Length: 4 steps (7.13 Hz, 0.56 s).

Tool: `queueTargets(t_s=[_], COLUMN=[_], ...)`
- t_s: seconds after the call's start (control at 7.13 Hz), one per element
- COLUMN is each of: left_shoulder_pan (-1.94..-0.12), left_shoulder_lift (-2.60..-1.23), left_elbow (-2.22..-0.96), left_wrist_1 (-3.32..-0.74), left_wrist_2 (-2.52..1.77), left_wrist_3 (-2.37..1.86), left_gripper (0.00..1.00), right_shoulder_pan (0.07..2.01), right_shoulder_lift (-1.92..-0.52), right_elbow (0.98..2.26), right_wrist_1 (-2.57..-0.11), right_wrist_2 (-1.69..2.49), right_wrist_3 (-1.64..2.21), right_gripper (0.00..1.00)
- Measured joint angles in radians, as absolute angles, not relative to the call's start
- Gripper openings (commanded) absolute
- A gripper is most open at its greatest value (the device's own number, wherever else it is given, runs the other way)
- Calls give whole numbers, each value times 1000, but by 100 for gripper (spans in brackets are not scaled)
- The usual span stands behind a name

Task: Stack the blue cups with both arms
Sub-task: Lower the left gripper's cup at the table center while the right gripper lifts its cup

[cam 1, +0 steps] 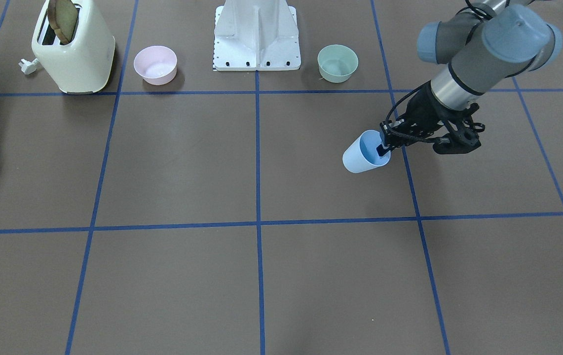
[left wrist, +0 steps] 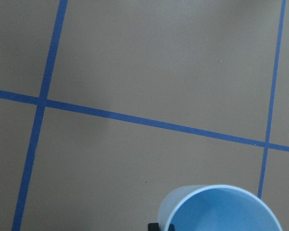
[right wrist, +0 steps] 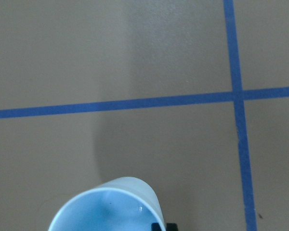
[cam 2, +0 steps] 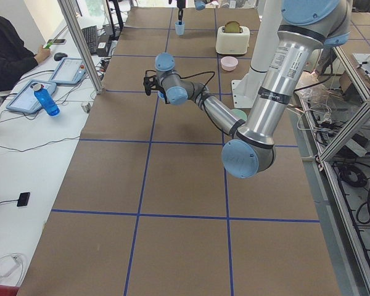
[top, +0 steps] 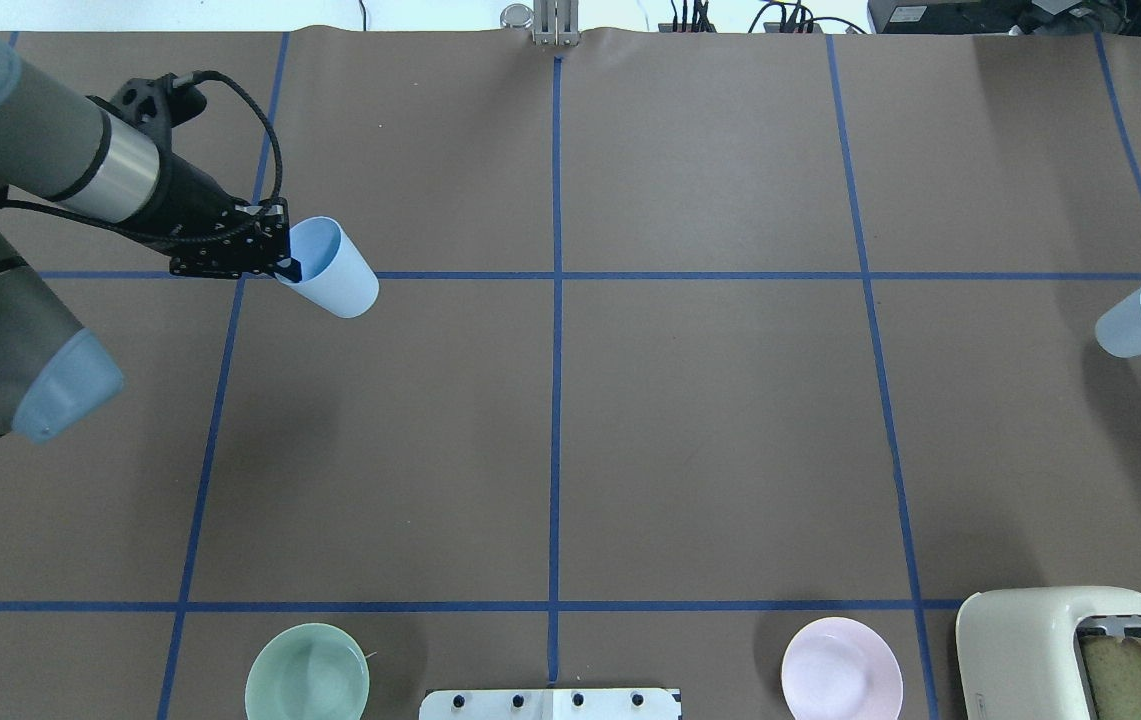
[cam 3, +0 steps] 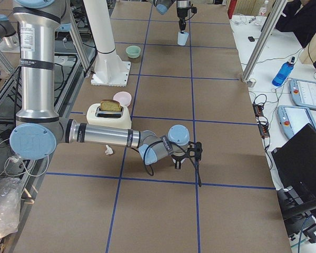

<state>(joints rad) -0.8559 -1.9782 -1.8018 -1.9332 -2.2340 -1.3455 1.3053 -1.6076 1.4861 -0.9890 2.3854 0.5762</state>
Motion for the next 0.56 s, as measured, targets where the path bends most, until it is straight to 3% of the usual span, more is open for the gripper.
queueTargets(t_s=[0.56], left_shoulder_pan=[-638], left_shoulder_lift=[-2160], left_elbow=[-1759], left_wrist_1=[-1771], left_wrist_2=[-1991], left_wrist_3=[-1456], left_gripper=[0], right_shoulder_pan=[1289], right_shoulder_lift=[-1347], right_elbow=[1513], right_wrist_1=[-1205], right_wrist_2=[2426], right_wrist_3=[685], right_gripper=[0])
